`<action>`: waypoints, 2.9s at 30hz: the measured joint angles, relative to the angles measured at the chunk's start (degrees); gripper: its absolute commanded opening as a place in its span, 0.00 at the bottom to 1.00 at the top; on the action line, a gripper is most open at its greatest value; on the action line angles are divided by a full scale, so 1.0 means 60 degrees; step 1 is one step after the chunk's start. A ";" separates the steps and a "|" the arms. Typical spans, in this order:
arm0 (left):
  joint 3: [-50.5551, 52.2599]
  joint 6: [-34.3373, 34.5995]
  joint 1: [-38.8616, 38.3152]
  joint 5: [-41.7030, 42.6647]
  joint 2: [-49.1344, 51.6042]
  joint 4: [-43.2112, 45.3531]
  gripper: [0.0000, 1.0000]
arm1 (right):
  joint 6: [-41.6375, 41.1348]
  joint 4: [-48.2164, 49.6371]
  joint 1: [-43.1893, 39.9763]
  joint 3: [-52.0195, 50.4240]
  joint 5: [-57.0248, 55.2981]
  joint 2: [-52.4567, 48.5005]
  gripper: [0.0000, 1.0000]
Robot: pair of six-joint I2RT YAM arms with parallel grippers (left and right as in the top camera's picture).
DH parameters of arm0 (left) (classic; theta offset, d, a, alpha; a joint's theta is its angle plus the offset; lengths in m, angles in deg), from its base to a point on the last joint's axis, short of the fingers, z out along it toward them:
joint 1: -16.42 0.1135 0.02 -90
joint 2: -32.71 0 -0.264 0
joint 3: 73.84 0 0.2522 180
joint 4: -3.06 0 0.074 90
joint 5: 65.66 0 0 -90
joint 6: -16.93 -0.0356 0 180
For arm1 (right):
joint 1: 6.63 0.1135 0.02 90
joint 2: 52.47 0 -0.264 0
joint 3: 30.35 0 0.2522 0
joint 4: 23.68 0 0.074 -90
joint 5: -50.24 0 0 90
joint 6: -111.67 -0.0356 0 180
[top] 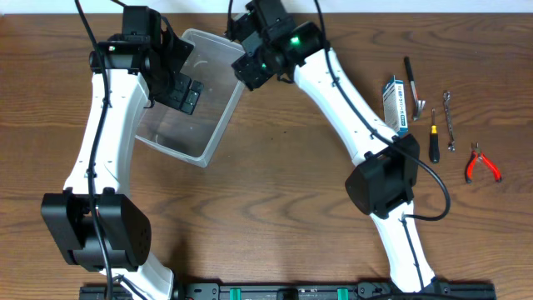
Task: Pack container
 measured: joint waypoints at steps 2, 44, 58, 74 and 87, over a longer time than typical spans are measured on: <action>0.0000 0.0171 0.0000 0.0000 0.0000 0.0004 0.98 | -0.0331 -0.0029 0.0109 0.0000 -0.0091 -0.0087 0.61; 0.0000 0.6065 0.0324 -0.0739 0.0000 -0.0772 0.98 | -0.5894 0.1800 0.0295 0.0000 -0.1840 -0.1661 0.57; 0.0000 0.6069 0.0321 -0.0739 0.0000 -0.1056 0.98 | -0.6273 0.1585 0.0321 0.0000 -0.1916 -0.2076 0.27; 0.0000 0.5982 0.0066 0.0787 0.0000 -0.1424 0.98 | -0.4717 0.0452 -0.0051 0.1395 -0.3100 -0.2084 0.32; 0.0000 0.6856 -0.1133 0.1603 -0.0022 -0.2914 0.98 | -0.3311 0.0153 -0.0244 0.2364 -0.3588 -0.2087 0.38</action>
